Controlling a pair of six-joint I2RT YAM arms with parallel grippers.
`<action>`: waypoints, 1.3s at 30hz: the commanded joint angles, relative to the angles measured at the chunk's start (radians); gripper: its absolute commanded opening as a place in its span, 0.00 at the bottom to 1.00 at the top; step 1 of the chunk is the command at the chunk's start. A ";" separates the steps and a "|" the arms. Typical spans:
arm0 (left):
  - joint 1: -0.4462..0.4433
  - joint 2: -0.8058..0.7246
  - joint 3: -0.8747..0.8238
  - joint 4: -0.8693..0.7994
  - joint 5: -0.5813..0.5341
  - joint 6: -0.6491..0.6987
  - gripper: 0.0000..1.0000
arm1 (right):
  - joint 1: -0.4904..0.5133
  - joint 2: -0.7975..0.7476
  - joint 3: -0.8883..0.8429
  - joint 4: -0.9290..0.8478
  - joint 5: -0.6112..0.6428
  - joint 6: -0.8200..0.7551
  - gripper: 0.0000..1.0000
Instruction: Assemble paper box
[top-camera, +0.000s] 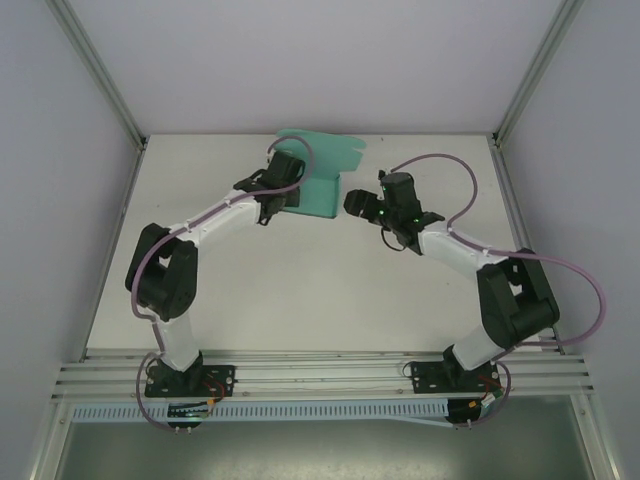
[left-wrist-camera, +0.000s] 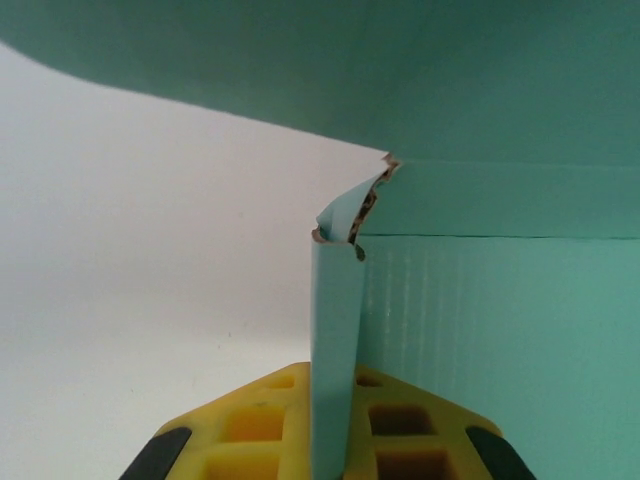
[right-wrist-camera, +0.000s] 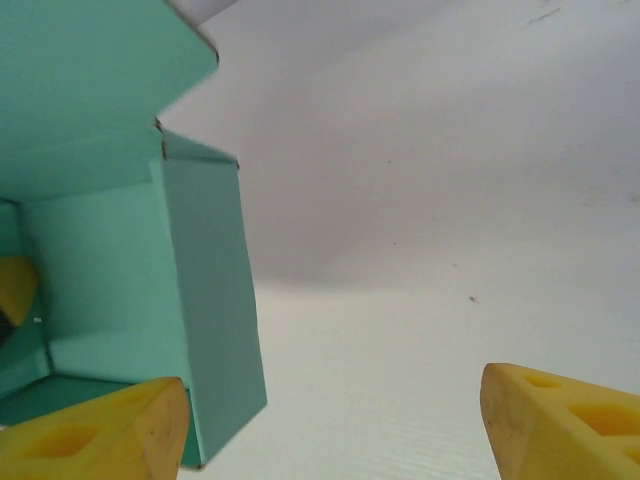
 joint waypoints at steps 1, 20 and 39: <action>0.036 0.032 -0.041 0.006 0.211 -0.007 0.00 | -0.002 -0.085 0.001 -0.080 0.052 -0.015 0.78; 0.049 0.056 -0.102 -0.046 0.309 0.034 0.48 | -0.032 -0.156 -0.068 -0.121 0.118 -0.136 0.83; 0.081 0.037 -0.120 -0.066 0.247 0.022 0.42 | -0.030 -0.022 0.005 -0.087 -0.008 -0.164 0.83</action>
